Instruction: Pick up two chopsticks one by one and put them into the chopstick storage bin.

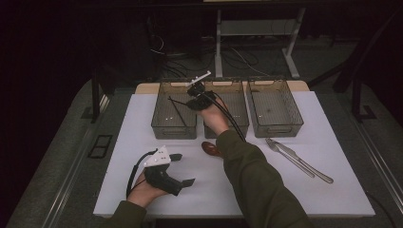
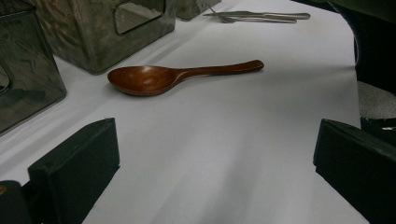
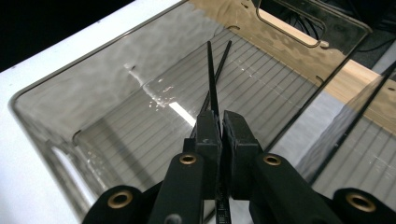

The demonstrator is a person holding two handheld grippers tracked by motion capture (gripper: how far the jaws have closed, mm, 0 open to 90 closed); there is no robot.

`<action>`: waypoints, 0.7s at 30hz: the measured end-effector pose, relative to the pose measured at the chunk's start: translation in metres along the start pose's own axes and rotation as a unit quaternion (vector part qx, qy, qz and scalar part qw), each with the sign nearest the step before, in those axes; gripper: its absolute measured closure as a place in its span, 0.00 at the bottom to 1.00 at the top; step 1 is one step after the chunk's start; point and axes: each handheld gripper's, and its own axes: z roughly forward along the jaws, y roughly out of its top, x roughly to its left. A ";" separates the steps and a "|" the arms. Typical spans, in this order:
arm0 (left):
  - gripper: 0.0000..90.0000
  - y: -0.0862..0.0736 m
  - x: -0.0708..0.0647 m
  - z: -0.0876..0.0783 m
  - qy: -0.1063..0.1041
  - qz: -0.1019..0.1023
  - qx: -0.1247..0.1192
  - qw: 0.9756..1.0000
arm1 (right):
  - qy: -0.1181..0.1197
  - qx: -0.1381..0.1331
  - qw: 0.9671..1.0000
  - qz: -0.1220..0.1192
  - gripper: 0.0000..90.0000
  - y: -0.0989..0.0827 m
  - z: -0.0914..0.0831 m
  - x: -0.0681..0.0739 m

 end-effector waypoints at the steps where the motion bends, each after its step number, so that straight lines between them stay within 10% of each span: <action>1: 0.00 0.000 0.000 0.000 -0.001 -0.001 0.000 1.000 | -0.002 0.002 1.000 0.001 0.94 0.001 0.003 0.000; 11: 0.00 0.000 0.000 0.001 -0.001 -0.003 0.002 1.000 | -0.001 0.014 1.000 0.004 0.93 0.002 0.026 0.010; 21: 0.00 0.000 0.000 0.001 -0.002 -0.001 0.001 1.000 | 0.029 -0.007 1.000 0.001 0.65 0.005 0.013 0.012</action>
